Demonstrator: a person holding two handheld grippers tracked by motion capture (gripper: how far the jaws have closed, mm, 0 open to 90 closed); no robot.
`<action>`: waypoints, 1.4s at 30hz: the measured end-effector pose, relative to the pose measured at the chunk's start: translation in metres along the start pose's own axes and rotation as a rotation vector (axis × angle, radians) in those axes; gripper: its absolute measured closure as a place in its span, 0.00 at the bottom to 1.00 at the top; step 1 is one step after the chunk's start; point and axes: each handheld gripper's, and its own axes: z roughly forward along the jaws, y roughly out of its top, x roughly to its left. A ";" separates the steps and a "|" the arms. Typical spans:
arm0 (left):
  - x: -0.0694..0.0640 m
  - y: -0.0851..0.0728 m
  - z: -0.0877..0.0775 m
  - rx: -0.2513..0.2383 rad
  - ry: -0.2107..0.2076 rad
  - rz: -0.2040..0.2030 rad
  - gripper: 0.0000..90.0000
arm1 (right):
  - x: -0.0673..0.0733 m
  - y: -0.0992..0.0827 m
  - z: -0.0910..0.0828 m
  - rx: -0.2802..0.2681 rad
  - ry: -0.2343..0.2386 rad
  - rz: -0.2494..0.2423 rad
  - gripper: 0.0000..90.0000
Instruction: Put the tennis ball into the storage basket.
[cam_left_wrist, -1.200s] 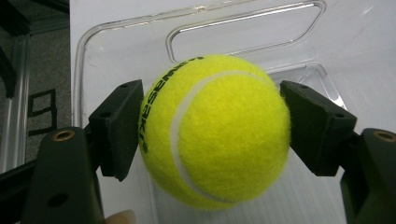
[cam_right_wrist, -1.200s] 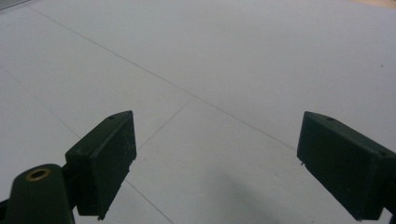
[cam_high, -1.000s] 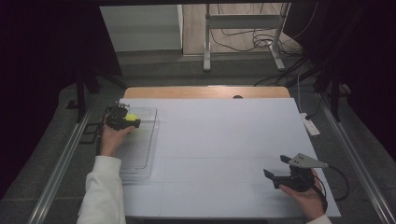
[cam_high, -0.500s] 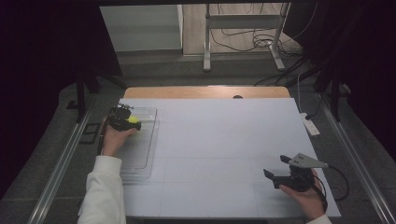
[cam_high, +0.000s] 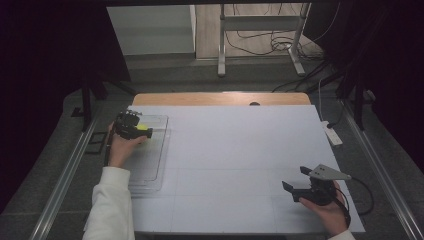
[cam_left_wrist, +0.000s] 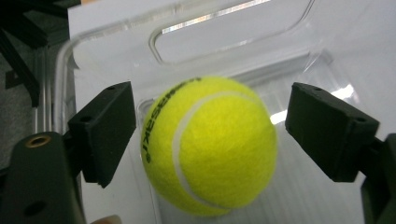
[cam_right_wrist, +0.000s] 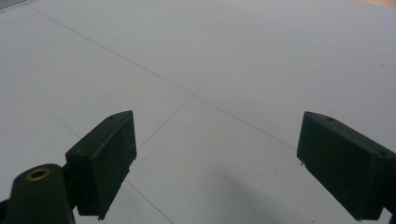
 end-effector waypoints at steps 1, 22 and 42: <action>0.000 0.001 -0.002 -0.013 -0.005 -0.003 0.19 | 0.000 0.000 0.000 0.000 0.000 0.000 0.14; -0.011 0.003 -0.043 -0.223 -0.200 -0.054 0.16 | 0.000 0.000 -0.001 -0.002 -0.002 0.002 0.14; -0.025 -0.027 -0.077 -0.297 -0.364 -0.080 0.16 | -0.001 0.000 -0.001 -0.004 -0.002 0.001 0.14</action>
